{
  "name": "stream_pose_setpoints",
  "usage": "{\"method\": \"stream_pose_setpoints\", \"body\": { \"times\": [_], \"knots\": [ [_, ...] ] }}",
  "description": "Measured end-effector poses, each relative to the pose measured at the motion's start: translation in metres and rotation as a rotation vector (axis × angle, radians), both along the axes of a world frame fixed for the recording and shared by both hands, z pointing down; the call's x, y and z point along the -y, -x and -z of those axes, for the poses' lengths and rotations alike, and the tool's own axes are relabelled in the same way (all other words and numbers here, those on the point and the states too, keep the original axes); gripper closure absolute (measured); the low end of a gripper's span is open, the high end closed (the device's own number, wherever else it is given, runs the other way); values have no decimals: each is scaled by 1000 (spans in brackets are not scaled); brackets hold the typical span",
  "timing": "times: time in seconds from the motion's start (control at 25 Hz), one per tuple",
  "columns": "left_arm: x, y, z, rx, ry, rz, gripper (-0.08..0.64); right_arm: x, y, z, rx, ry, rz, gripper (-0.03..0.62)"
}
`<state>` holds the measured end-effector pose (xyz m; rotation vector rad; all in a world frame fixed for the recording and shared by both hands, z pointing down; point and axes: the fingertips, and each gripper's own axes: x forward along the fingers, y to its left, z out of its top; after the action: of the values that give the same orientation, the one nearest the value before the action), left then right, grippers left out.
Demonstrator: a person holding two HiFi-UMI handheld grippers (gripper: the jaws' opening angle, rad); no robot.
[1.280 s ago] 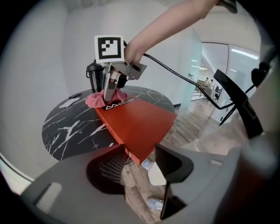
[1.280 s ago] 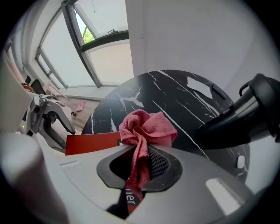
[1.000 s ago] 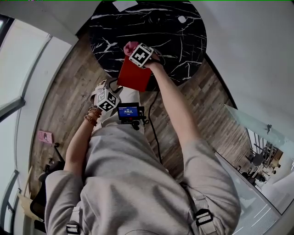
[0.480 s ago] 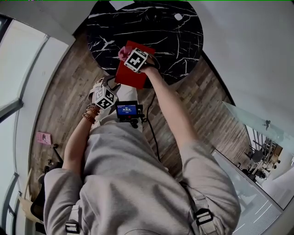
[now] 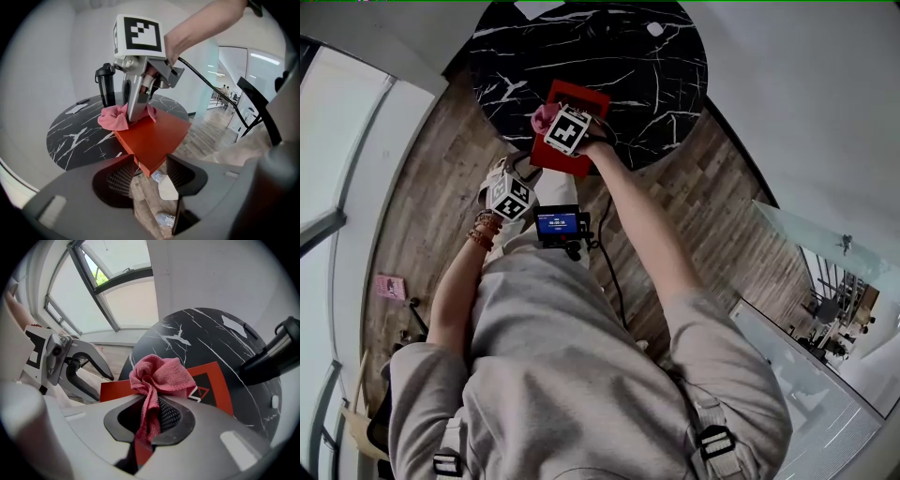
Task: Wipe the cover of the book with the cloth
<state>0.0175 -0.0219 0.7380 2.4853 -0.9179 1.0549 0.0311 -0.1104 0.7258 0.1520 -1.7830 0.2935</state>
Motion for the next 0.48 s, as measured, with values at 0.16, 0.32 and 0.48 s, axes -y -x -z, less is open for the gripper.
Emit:
{"method": "stream_pose_setpoints", "body": {
  "times": [0.16,0.32,0.48],
  "knots": [
    [0,0,-1,0,6,8,342,-13,3,-1,6,6,10,537],
    [0,0,-3,0,10,9,344,-25,4,-2,9,15,7,537],
    [1,0,-3,6,12,0,345,-36,7,-2,12,24,-2,537]
  ]
}}
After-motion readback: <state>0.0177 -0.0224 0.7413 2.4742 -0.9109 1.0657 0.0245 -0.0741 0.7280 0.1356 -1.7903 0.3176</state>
